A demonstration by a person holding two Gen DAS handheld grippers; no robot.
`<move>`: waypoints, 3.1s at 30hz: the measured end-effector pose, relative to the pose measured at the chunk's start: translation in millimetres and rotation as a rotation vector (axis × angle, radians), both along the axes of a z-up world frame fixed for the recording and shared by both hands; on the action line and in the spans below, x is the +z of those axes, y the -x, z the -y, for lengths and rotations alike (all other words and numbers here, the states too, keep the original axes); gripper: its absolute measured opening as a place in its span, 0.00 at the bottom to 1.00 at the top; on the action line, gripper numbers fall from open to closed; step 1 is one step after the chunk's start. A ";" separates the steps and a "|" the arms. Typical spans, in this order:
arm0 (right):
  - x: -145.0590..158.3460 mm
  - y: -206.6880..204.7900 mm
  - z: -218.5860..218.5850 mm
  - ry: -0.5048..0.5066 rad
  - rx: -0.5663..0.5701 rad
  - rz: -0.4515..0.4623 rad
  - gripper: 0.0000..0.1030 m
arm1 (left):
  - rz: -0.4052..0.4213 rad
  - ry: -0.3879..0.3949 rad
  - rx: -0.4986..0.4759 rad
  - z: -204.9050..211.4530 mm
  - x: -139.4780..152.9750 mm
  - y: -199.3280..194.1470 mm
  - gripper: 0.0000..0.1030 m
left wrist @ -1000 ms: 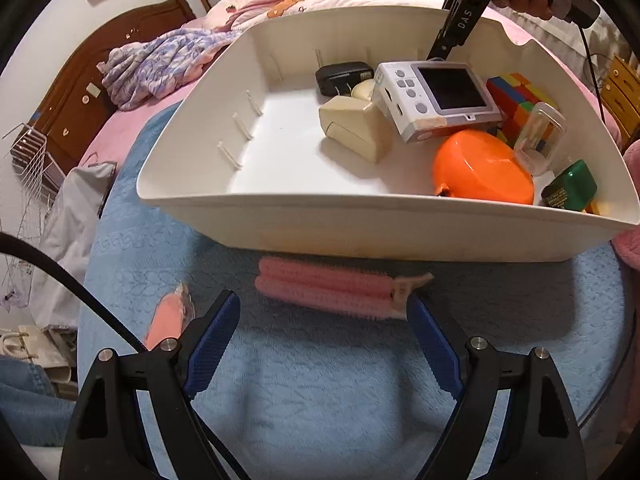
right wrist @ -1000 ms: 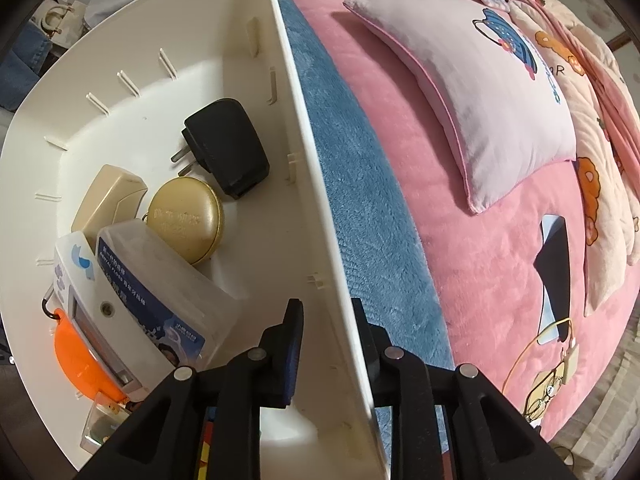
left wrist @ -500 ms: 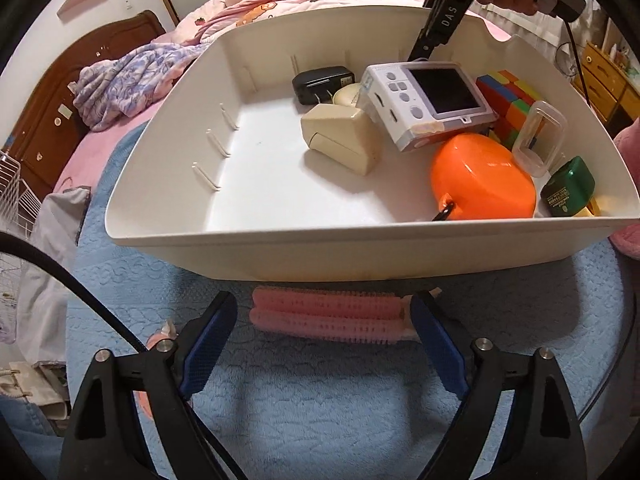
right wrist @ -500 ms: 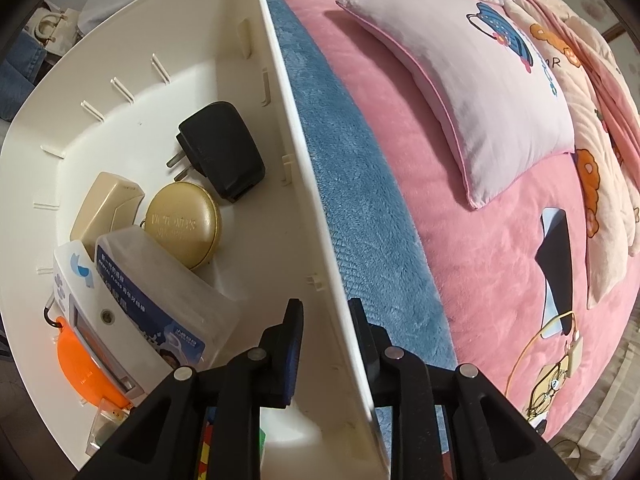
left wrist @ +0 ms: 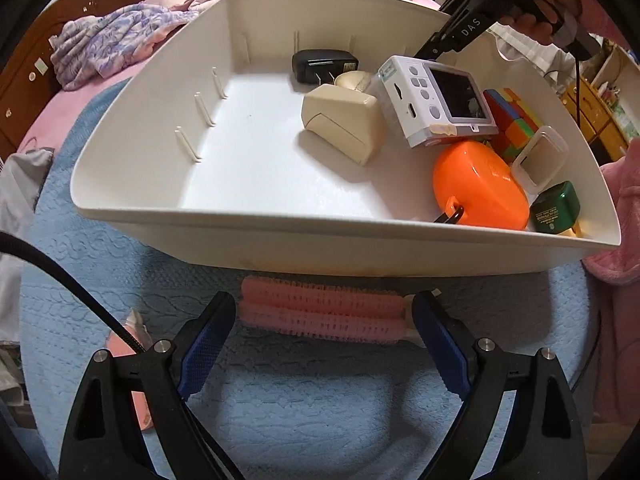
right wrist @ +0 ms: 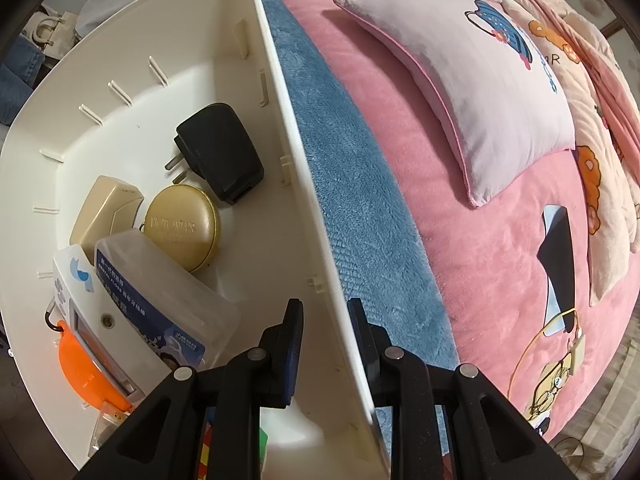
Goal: Organize rigid objects
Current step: 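Grasp the pink hair-roller clip with the left tool, then carry the pink hair-roller clip into the tray and release it with the left tool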
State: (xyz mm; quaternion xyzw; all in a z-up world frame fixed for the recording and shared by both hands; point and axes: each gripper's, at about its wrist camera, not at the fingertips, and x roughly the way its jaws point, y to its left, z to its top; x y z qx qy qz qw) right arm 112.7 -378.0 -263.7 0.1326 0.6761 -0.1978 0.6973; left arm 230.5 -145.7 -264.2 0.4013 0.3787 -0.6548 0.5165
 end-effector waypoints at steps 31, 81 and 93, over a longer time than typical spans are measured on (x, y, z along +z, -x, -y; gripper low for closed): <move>-2.2 1.0 1.0 -0.004 -0.014 0.007 0.23 | -0.316 -0.091 0.460 -58.8 -7.7 -35.2 0.60; -0.8 7.7 6.3 -0.100 0.120 0.068 0.21 | -0.442 0.232 1.210 -144.5 136.6 35.9 0.25; 1.8 20.6 17.5 -0.178 0.182 0.085 0.14 | -0.341 0.342 1.240 -73.4 179.1 69.2 0.25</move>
